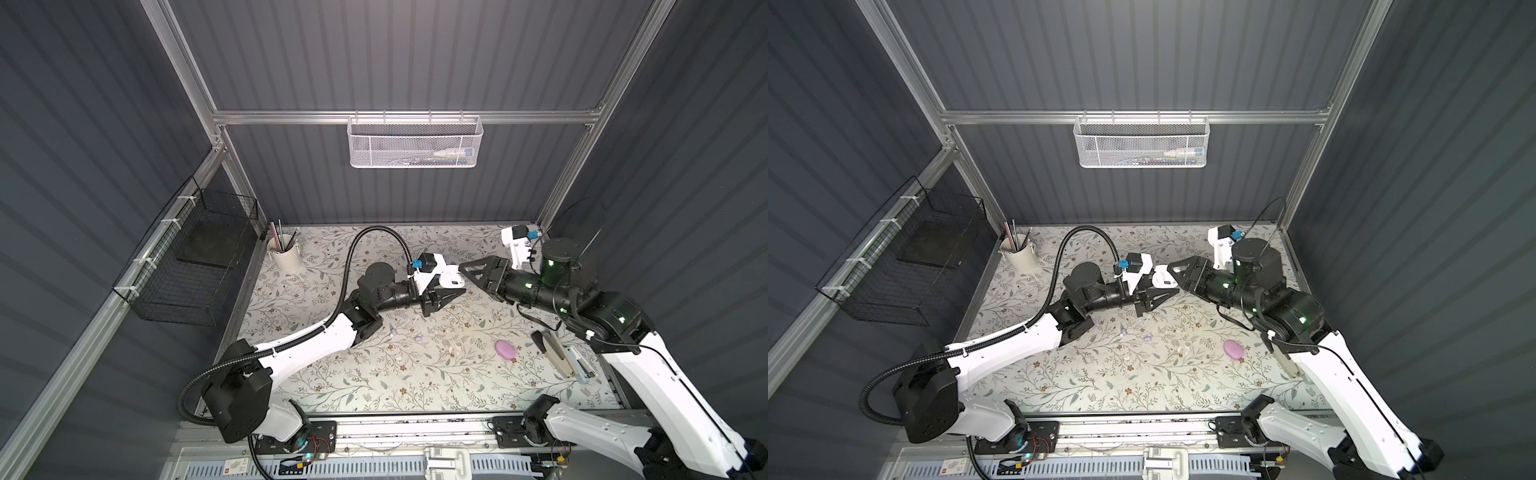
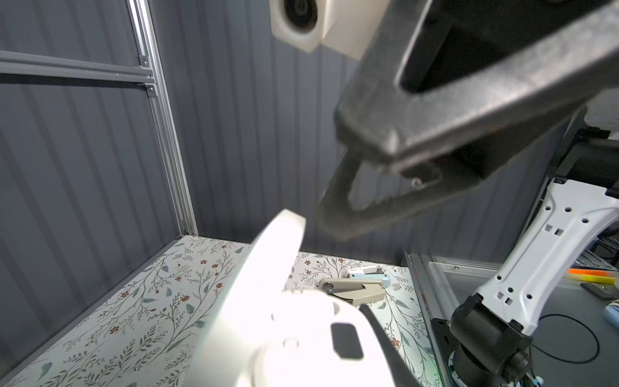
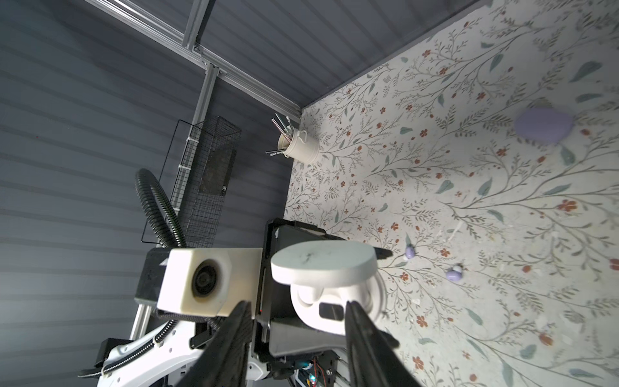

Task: Insert wireless bluetooth earbuds into charging case
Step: Close the charging case.

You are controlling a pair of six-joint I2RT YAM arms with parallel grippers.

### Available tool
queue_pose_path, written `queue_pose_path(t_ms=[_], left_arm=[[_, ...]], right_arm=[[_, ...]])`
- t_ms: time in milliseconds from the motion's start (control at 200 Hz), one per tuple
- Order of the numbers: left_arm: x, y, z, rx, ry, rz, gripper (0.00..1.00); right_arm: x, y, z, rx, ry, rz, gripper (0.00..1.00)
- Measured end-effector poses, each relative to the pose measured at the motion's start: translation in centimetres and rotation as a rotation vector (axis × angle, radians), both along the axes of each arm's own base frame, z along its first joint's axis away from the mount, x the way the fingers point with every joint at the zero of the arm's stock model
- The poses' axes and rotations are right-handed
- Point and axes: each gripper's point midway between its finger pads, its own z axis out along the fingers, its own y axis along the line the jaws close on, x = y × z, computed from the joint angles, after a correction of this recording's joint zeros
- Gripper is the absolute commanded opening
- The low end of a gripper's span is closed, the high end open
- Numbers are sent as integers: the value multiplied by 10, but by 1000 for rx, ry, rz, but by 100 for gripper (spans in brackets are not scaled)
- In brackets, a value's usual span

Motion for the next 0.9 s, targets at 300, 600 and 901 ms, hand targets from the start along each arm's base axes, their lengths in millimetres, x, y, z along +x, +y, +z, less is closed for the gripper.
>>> queue_pose_path(t_ms=[300,600,901], left_arm=[[-1,1,-8,18,0,2,19],[-2,3,-14,51,1,4,19],[1,5,-15,55,-2,8,19]], right_arm=[[17,2,19,-135,-38,8,44],[8,23,-42,-253,107,94,44],[-6,16,-51,-301,134,96,88]])
